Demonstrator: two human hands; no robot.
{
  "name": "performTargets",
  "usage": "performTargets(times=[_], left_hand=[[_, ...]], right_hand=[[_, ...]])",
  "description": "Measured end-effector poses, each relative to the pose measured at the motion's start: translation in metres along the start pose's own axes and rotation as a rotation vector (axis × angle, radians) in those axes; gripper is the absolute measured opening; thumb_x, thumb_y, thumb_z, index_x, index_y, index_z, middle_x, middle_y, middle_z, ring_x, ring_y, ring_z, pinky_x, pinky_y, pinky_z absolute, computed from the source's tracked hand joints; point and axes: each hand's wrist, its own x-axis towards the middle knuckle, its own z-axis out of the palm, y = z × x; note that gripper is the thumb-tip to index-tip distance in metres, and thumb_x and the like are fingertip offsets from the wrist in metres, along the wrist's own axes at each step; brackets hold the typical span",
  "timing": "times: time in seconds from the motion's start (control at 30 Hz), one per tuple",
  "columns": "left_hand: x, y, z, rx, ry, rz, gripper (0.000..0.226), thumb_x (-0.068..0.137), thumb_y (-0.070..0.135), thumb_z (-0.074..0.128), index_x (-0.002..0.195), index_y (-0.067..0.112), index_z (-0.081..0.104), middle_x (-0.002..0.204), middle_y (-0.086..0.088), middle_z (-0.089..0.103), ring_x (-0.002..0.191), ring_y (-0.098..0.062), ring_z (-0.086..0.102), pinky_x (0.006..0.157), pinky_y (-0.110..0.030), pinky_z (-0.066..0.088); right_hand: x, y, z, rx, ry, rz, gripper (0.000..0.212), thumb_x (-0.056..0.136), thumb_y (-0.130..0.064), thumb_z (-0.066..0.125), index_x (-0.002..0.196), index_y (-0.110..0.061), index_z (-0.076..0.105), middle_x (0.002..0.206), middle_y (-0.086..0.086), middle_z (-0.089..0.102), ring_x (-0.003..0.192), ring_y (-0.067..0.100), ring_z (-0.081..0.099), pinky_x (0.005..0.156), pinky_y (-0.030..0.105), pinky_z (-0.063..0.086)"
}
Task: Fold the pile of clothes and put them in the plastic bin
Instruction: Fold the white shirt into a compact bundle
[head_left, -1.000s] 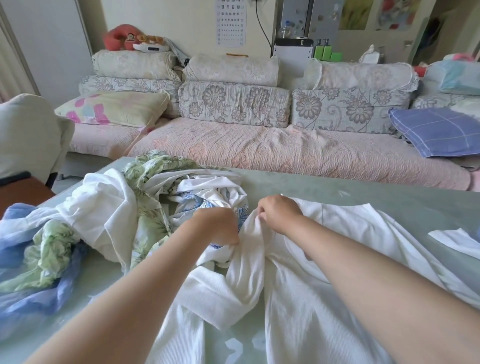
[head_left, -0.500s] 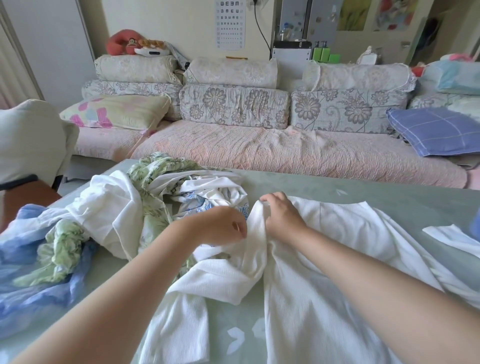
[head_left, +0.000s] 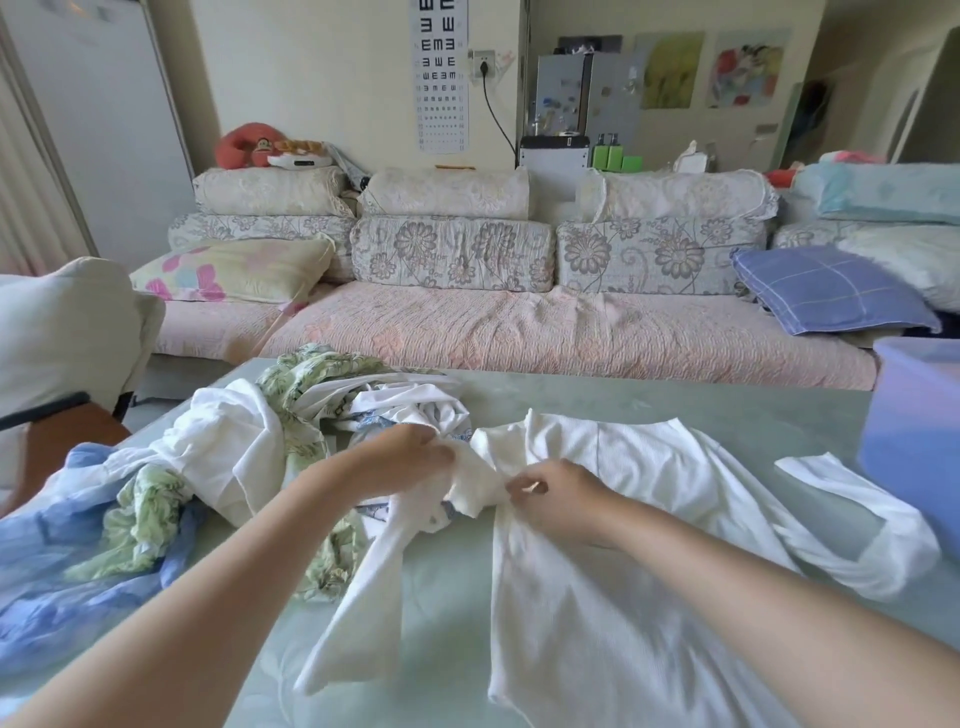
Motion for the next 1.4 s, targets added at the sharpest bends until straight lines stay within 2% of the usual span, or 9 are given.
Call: performTargets(times=[0.07, 0.2, 0.37, 0.53, 0.73, 0.93, 1.1, 1.27, 1.4], left_hand=[[0.002, 0.022, 0.001, -0.104, 0.042, 0.003, 0.024, 0.098, 0.034, 0.049, 0.093, 0.013, 0.06, 0.084, -0.004, 0.06, 0.076, -0.023, 0.056, 0.065, -0.028, 0.043], [0.004, 0.073, 0.016, -0.662, -0.178, 0.026, 0.02, 0.101, 0.019, 0.049, 0.11, 0.005, 0.06, 0.082, -0.008, 0.063, 0.069, -0.022, 0.063, 0.066, -0.036, 0.056], [0.019, 0.11, 0.022, -0.846, -0.523, 0.19, 0.026, 0.103, 0.012, 0.044, 0.119, -0.001, 0.06, 0.107, -0.013, 0.072, 0.098, -0.033, 0.07, 0.07, -0.034, 0.058], [0.059, 0.101, 0.048, -0.347, 0.033, 0.081, 0.034, 0.092, -0.001, 0.037, 0.099, 0.014, 0.067, 0.091, -0.002, 0.074, 0.067, -0.019, 0.07, 0.051, -0.023, 0.05], [0.089, 0.072, 0.095, 0.179, 0.002, 0.233, 0.026, 0.093, 0.032, 0.059, 0.118, 0.026, 0.062, 0.123, 0.001, 0.051, 0.111, -0.018, 0.051, 0.087, -0.027, 0.04], [0.101, 0.067, 0.113, 0.271, 0.034, 0.408, 0.037, 0.084, 0.032, 0.067, 0.12, 0.029, 0.06, 0.121, 0.008, 0.051, 0.114, -0.015, 0.051, 0.092, -0.03, 0.044], [0.1, 0.059, 0.11, 0.299, 0.098, 0.493, 0.023, 0.081, 0.014, 0.057, 0.097, 0.026, 0.069, 0.091, 0.013, 0.054, 0.085, -0.013, 0.054, 0.073, -0.028, 0.048], [0.093, 0.039, 0.104, 0.21, -0.103, 0.314, 0.02, 0.075, 0.018, 0.065, 0.086, 0.035, 0.069, 0.081, 0.018, 0.058, 0.085, -0.007, 0.06, 0.071, -0.02, 0.048], [0.098, 0.04, 0.1, 0.019, -0.209, 0.15, 0.017, 0.077, 0.03, 0.063, 0.074, 0.014, 0.069, 0.064, 0.008, 0.054, 0.062, -0.012, 0.049, 0.058, -0.022, 0.042]], right_hand=[[-0.004, -0.009, -0.018, 0.213, 0.036, 0.1, 0.038, 0.094, -0.046, 0.052, 0.09, -0.016, 0.075, 0.089, 0.002, 0.073, 0.073, 0.012, 0.062, 0.066, 0.032, 0.049], [-0.016, -0.01, -0.057, 0.729, -0.381, 0.262, 0.078, 0.093, -0.075, 0.026, 0.099, -0.009, 0.068, 0.09, 0.012, 0.069, 0.073, 0.028, 0.064, 0.059, 0.029, 0.043], [-0.024, 0.025, -0.081, 0.862, -0.012, 0.28, 0.033, 0.1, -0.034, 0.054, 0.111, -0.007, 0.067, 0.09, 0.006, 0.074, 0.076, 0.023, 0.07, 0.063, 0.027, 0.053], [-0.017, 0.079, -0.12, 0.274, 0.412, 0.47, 0.031, 0.085, -0.038, 0.057, 0.088, -0.008, 0.065, 0.088, 0.01, 0.069, 0.091, 0.032, 0.067, 0.069, 0.03, 0.043], [-0.01, 0.121, -0.119, -0.502, 0.273, 0.479, 0.052, 0.088, -0.034, 0.052, 0.136, -0.015, 0.047, 0.138, 0.011, 0.048, 0.128, 0.033, 0.047, 0.104, 0.04, 0.039], [0.023, 0.095, -0.09, -0.4, 0.255, 0.088, 0.02, 0.094, -0.027, 0.046, 0.094, -0.021, 0.065, 0.106, 0.0, 0.066, 0.104, 0.027, 0.059, 0.082, 0.034, 0.046], [0.036, 0.107, -0.071, -0.555, 0.232, 0.104, 0.042, 0.095, -0.036, 0.055, 0.058, -0.018, 0.046, 0.064, -0.006, 0.049, 0.072, 0.024, 0.053, 0.056, 0.03, 0.03], [0.051, 0.116, -0.085, -0.406, 0.395, 0.251, 0.022, 0.094, -0.022, 0.049, 0.08, -0.019, 0.067, 0.097, 0.005, 0.07, 0.096, 0.029, 0.065, 0.07, 0.028, 0.043], [0.045, 0.111, -0.08, -0.707, 0.167, 0.304, 0.009, 0.092, -0.026, 0.058, 0.095, -0.019, 0.061, 0.114, 0.003, 0.067, 0.107, 0.026, 0.062, 0.081, 0.031, 0.042]])
